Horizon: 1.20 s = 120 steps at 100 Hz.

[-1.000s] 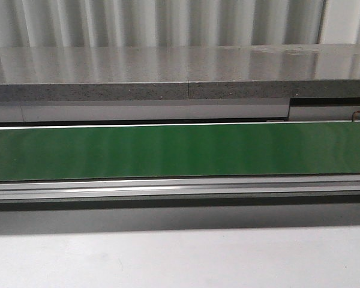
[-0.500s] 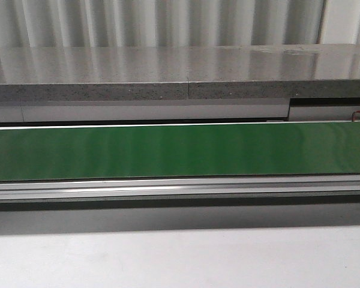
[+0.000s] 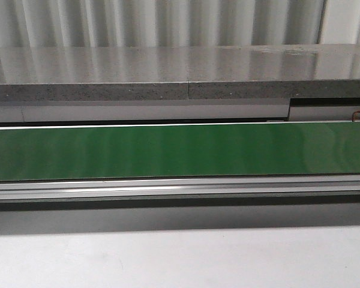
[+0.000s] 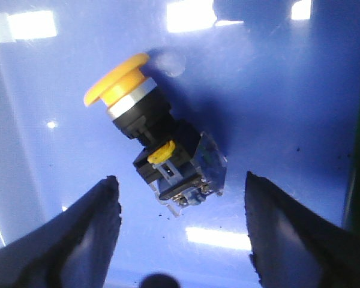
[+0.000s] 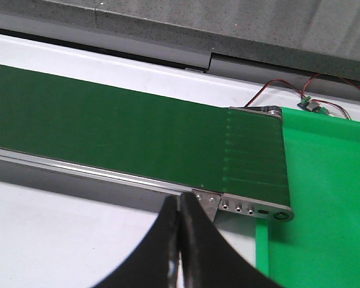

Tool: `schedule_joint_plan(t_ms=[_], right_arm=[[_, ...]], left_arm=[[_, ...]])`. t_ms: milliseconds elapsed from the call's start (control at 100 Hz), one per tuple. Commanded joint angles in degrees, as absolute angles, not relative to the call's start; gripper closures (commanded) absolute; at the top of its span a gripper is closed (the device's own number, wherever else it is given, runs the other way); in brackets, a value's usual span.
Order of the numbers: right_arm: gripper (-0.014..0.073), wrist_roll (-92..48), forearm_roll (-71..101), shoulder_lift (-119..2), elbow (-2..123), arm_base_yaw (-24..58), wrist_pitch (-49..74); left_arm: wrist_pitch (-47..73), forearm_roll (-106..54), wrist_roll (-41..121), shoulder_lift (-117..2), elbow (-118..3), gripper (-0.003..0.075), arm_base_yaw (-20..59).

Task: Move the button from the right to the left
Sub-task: 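Open the left gripper and raise it away from the tray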

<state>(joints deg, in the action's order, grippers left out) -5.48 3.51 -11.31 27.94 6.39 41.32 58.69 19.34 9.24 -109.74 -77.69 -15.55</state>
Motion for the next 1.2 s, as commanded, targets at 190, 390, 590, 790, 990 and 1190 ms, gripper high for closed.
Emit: schedule_joint_plan(t_ms=[190,390,590,790,990,1190], right_arm=[[0.0659,-5.8,3.4,-11.9,29.2,6.5,37.0],[0.0659,-5.8,3.4,-11.9,29.2,6.5,37.0],[0.0659,-5.8,3.4,-11.9,29.2,6.5,37.0],[0.0659,-5.8,3.4,-11.9,29.2,6.5,37.0],[0.0659,-5.8,3.4,-11.9,29.2,6.5,37.0],[0.0659,-5.8,3.4,-11.9,29.2,6.5,37.0]], left_arm=[[55.5,15.8,9.3,-100.2,-79.3,0.0470,-15.6],[53.3,6.9,9.3,-93.3,-77.2,0.0741,-15.5],[46.1,0.0,9.3,-84.3,-70.3,0.0741,-15.5],[36.5,-4.7,9.3,-73.7,-61.1,0.0741,-14.6],[30.7,-4.7,9.3,-65.4,-53.8,0.0741,-7.0],[27.4,-4.6,9.3,-58.6,-47.0,0.0741,2.2]])
